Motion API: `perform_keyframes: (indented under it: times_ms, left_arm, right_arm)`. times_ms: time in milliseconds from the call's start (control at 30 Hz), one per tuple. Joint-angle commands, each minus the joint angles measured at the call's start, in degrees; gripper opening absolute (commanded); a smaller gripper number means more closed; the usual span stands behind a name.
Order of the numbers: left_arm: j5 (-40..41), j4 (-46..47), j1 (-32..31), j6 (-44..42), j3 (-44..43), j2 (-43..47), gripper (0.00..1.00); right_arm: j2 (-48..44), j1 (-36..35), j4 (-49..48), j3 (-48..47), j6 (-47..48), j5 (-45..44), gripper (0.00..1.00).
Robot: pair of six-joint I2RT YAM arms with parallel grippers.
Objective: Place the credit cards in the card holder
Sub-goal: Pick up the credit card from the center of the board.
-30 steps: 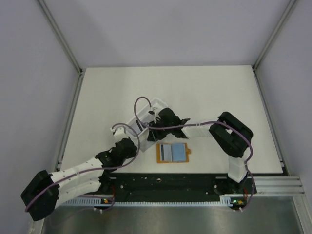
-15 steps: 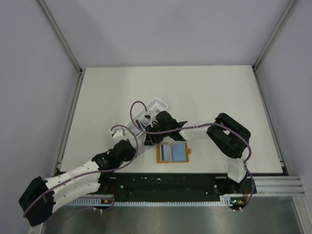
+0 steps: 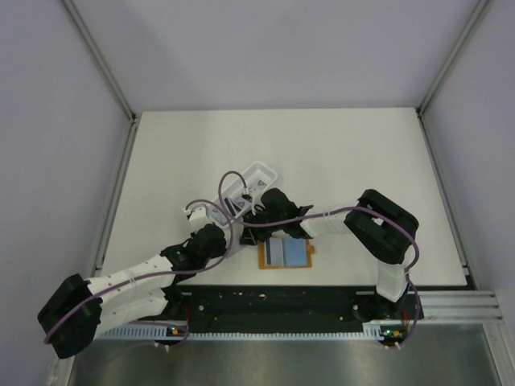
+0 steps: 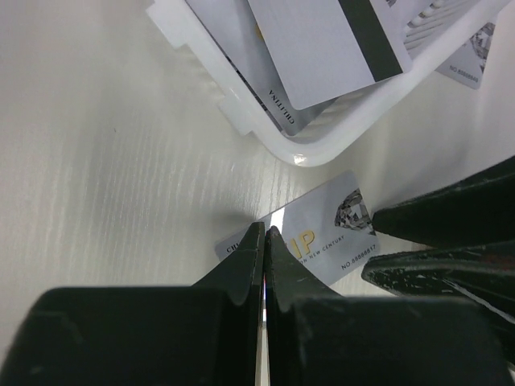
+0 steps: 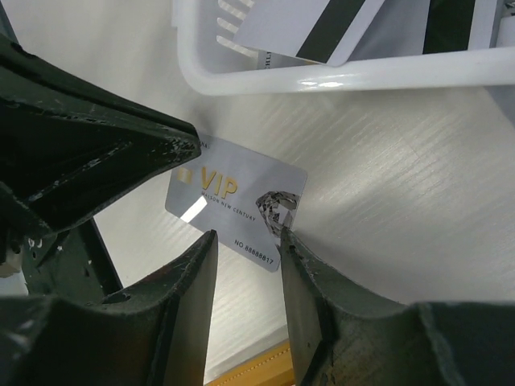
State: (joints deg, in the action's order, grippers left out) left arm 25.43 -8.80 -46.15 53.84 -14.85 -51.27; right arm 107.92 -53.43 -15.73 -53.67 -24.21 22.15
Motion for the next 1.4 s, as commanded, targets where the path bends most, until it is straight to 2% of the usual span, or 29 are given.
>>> perform_keyframes:
  times_ms: [0, 267, 467, 567, 733, 933, 1200, 1367]
  left_arm:
    - [2.1, 5.1, 0.4, -0.1, -1.7, -4.5, 0.00]
    - [1.6, 5.1, 0.4, 0.6, -0.4, -5.2, 0.00]
    - [-6.4, 5.4, -0.3, 2.7, 1.0, -6.8, 0.00]
    - [-7.2, 5.9, -2.1, 4.7, 2.6, -6.4, 0.00]
    - [-4.5, 0.6, -6.2, 8.1, 3.2, -1.1, 0.00]
    - [3.3, -2.8, -4.8, 5.1, -0.1, 4.2, 0.00]
    - [1.2, 2.9, 2.4, -1.5, -4.7, -5.1, 0.00]
    - [0.1, 5.2, 3.5, -2.3, -4.2, -9.7, 0.00]
  right_arm:
    - [-1.3, -1.0, 2.2, 2.4, 0.1, -0.5, 0.38]
    - [-1.9, -1.2, 1.6, 3.6, -0.1, 0.3, 0.38]
    - [-2.4, -1.2, 0.9, 5.1, -0.7, 1.1, 0.38]
    - [-2.9, -1.4, 0.7, 5.6, -0.8, 1.4, 0.38]
    - [-4.3, -1.3, 0.5, 7.0, -0.9, 1.2, 0.38]
    - [-4.0, -1.2, 1.4, 5.9, -0.8, 1.0, 0.38]
    - [-4.1, -1.2, 2.5, 4.8, -0.7, 0.8, 0.37]
    - [-4.3, -1.2, 2.8, 4.6, -0.6, 0.6, 0.37]
